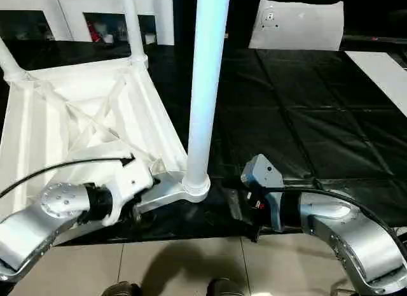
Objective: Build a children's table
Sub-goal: Rotate table base
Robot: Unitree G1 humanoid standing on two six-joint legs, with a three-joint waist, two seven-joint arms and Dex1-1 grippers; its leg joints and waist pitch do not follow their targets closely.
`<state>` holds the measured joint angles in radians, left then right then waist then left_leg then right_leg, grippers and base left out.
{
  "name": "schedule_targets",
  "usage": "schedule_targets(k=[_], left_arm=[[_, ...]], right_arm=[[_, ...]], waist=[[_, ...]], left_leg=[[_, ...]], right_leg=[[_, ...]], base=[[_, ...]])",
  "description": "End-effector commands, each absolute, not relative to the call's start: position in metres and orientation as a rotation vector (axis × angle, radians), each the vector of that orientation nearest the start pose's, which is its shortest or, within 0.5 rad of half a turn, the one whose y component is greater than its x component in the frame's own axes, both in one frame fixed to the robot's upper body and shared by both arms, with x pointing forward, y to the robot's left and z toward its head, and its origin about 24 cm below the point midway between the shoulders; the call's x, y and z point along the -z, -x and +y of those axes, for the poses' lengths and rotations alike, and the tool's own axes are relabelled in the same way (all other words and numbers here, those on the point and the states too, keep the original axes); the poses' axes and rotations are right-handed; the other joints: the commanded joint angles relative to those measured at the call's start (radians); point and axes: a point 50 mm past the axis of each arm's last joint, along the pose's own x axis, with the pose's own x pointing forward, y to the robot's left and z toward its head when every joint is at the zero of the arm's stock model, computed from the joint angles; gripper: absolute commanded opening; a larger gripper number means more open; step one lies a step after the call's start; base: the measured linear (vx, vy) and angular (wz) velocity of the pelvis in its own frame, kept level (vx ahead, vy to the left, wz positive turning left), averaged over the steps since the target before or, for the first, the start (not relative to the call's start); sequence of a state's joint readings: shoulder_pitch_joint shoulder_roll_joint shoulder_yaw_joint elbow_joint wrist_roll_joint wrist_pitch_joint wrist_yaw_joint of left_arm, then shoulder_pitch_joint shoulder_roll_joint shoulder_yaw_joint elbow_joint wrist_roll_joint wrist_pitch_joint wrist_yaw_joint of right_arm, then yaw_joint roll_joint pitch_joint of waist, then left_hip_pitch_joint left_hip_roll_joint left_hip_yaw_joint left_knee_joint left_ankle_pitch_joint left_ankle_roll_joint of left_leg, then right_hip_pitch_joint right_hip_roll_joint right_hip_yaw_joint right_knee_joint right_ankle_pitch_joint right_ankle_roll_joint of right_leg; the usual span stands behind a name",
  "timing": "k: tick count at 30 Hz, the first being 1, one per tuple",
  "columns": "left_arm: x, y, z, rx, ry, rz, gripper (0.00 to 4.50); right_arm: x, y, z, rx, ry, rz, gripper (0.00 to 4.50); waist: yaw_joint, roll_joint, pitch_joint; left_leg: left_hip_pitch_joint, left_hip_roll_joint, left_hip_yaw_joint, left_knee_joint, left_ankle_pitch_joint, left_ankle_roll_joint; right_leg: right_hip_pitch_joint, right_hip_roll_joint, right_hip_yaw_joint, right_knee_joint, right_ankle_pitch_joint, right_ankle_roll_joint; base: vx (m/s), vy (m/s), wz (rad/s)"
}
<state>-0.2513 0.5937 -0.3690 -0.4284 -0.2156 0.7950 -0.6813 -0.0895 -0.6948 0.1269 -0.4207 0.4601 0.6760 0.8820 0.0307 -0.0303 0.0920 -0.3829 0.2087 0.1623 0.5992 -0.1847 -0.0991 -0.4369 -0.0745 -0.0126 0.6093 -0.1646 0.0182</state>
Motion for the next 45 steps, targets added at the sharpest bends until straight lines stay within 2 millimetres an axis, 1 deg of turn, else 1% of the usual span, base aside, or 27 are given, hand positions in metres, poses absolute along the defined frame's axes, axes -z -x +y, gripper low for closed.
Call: schedule_targets(k=[1,2,4,6,7,8,9,10,11,12,13,14,15,18,22,24,25,26,32,34,35,37,38,40,42,43,45], left_arm=[[-0.096,-0.238,0.121,1.019,-0.421,0.447,3.96],[-0.094,-0.238,0.123,1.019,-0.438,0.455,3.96],[-0.094,-0.238,0.124,1.015,-0.438,0.457,3.96],[-0.094,-0.238,0.124,1.01,-0.434,0.456,3.96],[-0.094,-0.238,0.124,1.005,-0.431,0.455,3.96],[-0.095,-0.24,0.124,0.983,-0.421,0.444,3.96],[-0.097,-0.243,0.125,0.945,-0.429,0.417,3.96],[-0.098,-0.246,0.125,0.918,-0.435,0.398,3.96],[-0.1,-0.249,0.126,0.881,-0.414,0.38,3.96],[-0.102,-0.251,0.127,0.858,-0.396,0.371,3.96],[-0.104,-0.253,0.126,0.847,-0.353,0.35,4.21],[-0.107,-0.254,0.126,0.832,-0.318,0.332,4.21],[-0.107,-0.254,0.126,0.831,-0.314,0.332,4.21],[-0.105,-0.252,0.128,0.838,-0.327,0.345,4.21],[-0.102,-0.248,0.128,0.84,-0.334,0.361,4.21],[-0.101,-0.248,0.129,0.832,-0.328,0.365,4.21],[-0.1,-0.247,0.13,0.823,-0.327,0.367,4.21],[-0.099,-0.246,0.132,0.819,-0.319,0.373,4.21],[-0.099,-0.245,0.135,0.793,-0.289,0.372,4.21],[-0.099,-0.245,0.135,0.784,-0.278,0.363,4.21],[-0.099,-0.247,0.136,0.748,-0.283,0.343,4.21],[-0.099,-0.248,0.137,0.728,-0.285,0.334,4.21],[-0.098,-0.249,0.14,0.69,-0.273,0.323,4.21],[-0.098,-0.249,0.141,0.675,-0.267,0.323,4.49],[-0.098,-0.248,0.141,0.679,-0.269,0.329,4.49],[-0.097,-0.248,0.141,0.68,-0.27,0.331,4.49],[-0.097,-0.247,0.142,0.682,-0.268,0.336,4.49]], right_arm=[[-0.103,-0.222,-0.163,-1.129,0.187,0.415,4.5],[-0.103,-0.222,-0.162,-1.131,0.183,0.413,4.5],[-0.103,-0.222,-0.162,-1.133,0.18,0.411,4.5],[-0.103,-0.222,-0.161,-1.133,0.179,0.41,4.5],[-0.103,-0.221,-0.161,-1.133,0.178,0.409,4.5],[-0.103,-0.221,-0.16,-1.131,0.175,0.406,4.5],[-0.103,-0.221,-0.16,-1.128,0.173,0.404,4.5],[-0.103,-0.221,-0.16,-1.127,0.171,0.402,4.5],[-0.103,-0.221,-0.16,-1.125,0.17,0.401,4.5],[-0.103,-0.221,-0.16,-1.124,0.169,0.4,4.5],[-0.103,-0.22,-0.159,-1.124,0.168,0.4,4.5],[-0.103,-0.219,-0.159,-1.124,0.166,0.399,4.5],[-0.102,-0.219,-0.159,-1.125,0.164,0.399,4.5],[-0.102,-0.218,-0.158,-1.125,0.161,0.398,4.5],[-0.101,-0.218,-0.157,-1.123,0.156,0.396,4.5],[-0.101,-0.218,-0.156,-1.121,0.153,0.393,4.5],[-0.101,-0.218,-0.156,-1.119,0.151,0.392,4.5],[-0.1,-0.218,-0.156,-1.113,0.147,0.39,4.5],[-0.099,-0.216,-0.156,-1.099,0.128,0.385,4.5],[-0.099,-0.216,-0.156,-1.085,0.123,0.377,4.5],[-0.099,-0.217,-0.156,-1.06,0.11,0.367,4.5],[-0.099,-0.217,-0.156,-1.046,0.099,0.365,4.5],[-0.098,-0.217,-0.157,-1.014,0.065,0.369,4.5],[-0.097,-0.215,-0.157,-1.013,0.053,0.377,4.2],[-0.096,-0.212,-0.156,-1.035,0.053,0.387,4.12],[-0.096,-0.211,-0.156,-1.04,0.052,0.389,4.12],[-0.095,-0.211,-0.155,-1.038,0.052,0.387,3.72]], waist=[[0.0,0.008,-0.056],[0.0,0.008,-0.057],[0.001,0.011,-0.058],[0.001,0.01,-0.058],[0.002,0.013,-0.06],[0.001,0.014,-0.062],[0.001,0.013,-0.062],[0.001,0.015,-0.063],[0.001,0.015,-0.066],[0.002,0.014,-0.066],[0.002,0.015,-0.067],[0.002,0.013,-0.067],[0.004,0.013,-0.07],[0.005,0.014,-0.072],[0.006,0.014,-0.074],[0.007,0.015,-0.075],[0.008,0.019,-0.075],[0.008,0.017,-0.076],[0.01,0.02,-0.079],[0.009,0.02,-0.081],[0.009,0.02,-0.083],[0.009,0.02,-0.084],[0.008,0.018,-0.084],[0.009,0.02,-0.085],[0.01,0.02,-0.084],[0.01,0.017,-0.083],[0.01,0.017,-0.083]], left_leg=[[0.008,0.001,0.007,-0.078,-0.284,0.007],[0.008,0.0,0.007,-0.077,-0.282,0.009],[0.009,0.0,0.007,-0.077,-0.276,0.011],[0.008,0.001,0.007,-0.077,-0.274,0.009],[0.009,0.001,0.007,-0.077,-0.275,0.008],[0.01,0.001,0.008,-0.076,-0.273,0.007],[0.009,0.001,0.008,-0.075,-0.271,0.006],[0.009,0.002,0.007,-0.076,-0.271,0.007],[0.009,0.001,0.008,-0.074,-0.265,0.006],[0.008,0.0,0.008,-0.073,-0.264,0.008],[0.007,-0.001,0.008,-0.072,-0.264,0.008],[0.007,-0.001,0.009,-0.071,-0.26,0.009],[0.007,-0.002,0.009,-0.069,-0.25,0.011],[0.006,-0.001,0.008,-0.07,-0.237,0.02],[0.007,-0.001,0.009,-0.069,-0.229,0.023],[0.007,-0.001,0.009,-0.069,-0.234,0.023],[0.007,-0.001,0.008,-0.069,-0.235,0.022],[0.006,-0.002,0.008,-0.069,-0.238,0.023],[0.006,-0.002,0.008,-0.067,-0.237,0.022],[0.005,-0.003,0.008,-0.066,-0.231,0.022],[0.004,-0.003,0.009,-0.066,-0.224,0.023],[0.004,-0.003,0.008,-0.066,-0.223,0.023],[0.004,-0.004,0.009,-0.066,-0.222,0.024],[0.005,-0.004,0.008,-0.066,-0.228,0.023],[0.005,-0.004,0.008,-0.067,-0.233,0.023],[0.005,-0.004,0.008,-0.067,-0.24,0.024],[0.005,-0.004,0.007,-0.068,-0.251,0.023]], right_leg=[[0.047,-0.018,0.016,-0.086,-0.37,-0.128],[0.047,-0.018,0.016,-0.085,-0.367,-0.126],[0.048,-0.017,0.016,-0.084,-0.355,-0.128],[0.049,-0.018,0.016,-0.083,-0.347,-0.133],[0.049,-0.017,0.016,-0.082,-0.345,-0.134],[0.05,-0.018,0.016,-0.082,-0.332,-0.141],[0.051,-0.017,0.016,-0.081,-0.327,-0.143],[0.052,-0.017,0.015,-0.081,-0.323,-0.145],[0.055,-0.018,0.015,-0.08,-0.311,-0.148],[0.056,-0.017,0.015,-0.081,-0.316,-0.149],[0.056,-0.018,0.015,-0.081,-0.321,-0.148],[0.055,-0.018,0.015,-0.082,-0.327,-0.147],[0.058,-0.018,0.015,-0.082,-0.324,-0.146],[0.057,-0.018,0.014,-0.08,-0.313,-0.141],[0.057,-0.018,0.014,-0.078,-0.299,-0.148],[0.057,-0.018,0.014,-0.079,-0.313,-0.146],[0.057,-0.019,0.014,-0.078,-0.316,-0.145],[0.058,-0.018,0.014,-0.079,-0.328,-0.139],[0.056,-0.019,0.013,-0.082,-0.353,-0.126],[0.057,-0.018,0.013,-0.082,-0.343,-0.124],[0.057,-0.018,0.013,-0.081,-0.325,-0.127],[0.058,-0.017,0.012,-0.079,-0.316,-0.127],[0.058,-0.017,0.013,-0.08,-0.317,-0.124],[0.058,-0.016,0.012,-0.081,-0.333,-0.121],[0.057,-0.016,0.012,-0.082,-0.338,-0.115],[0.056,-0.017,0.012,-0.084,-0.352,-0.108],[0.054,-0.017,0.011,-0.086,-0.376,-0.097]], base=[[0.0,0.0,0.0],[0.0,0.0,0.0],[0.0,0.0,0.0],[0.0,0.0,0.0],[0.0,0.0,0.0],[0.0,0.0,0.0],[0.0,0.0,0.0],[0.0,0.0,0.0],[0.0,0.0,0.0],[0.0,0.0,0.0],[0.0,0.0,0.0],[0.0,0.0,0.0],[0.0,0.0,0.0],[0.0,0.0,0.0],[0.0,0.0,0.0],[0.0,0.0,0.0],[0.0,0.0,0.0],[0.0,0.0,0.0],[0.0,0.0,0.0],[0.0,0.0,0.0],[0.0,0.0,0.0],[0.0,0.0,0.0],[0.0,0.0,0.0],[0.0,0.0,0.0],[0.0,0.0,0.0],[0.0,0.0,0.0],[0.0,0.0,0.0]])
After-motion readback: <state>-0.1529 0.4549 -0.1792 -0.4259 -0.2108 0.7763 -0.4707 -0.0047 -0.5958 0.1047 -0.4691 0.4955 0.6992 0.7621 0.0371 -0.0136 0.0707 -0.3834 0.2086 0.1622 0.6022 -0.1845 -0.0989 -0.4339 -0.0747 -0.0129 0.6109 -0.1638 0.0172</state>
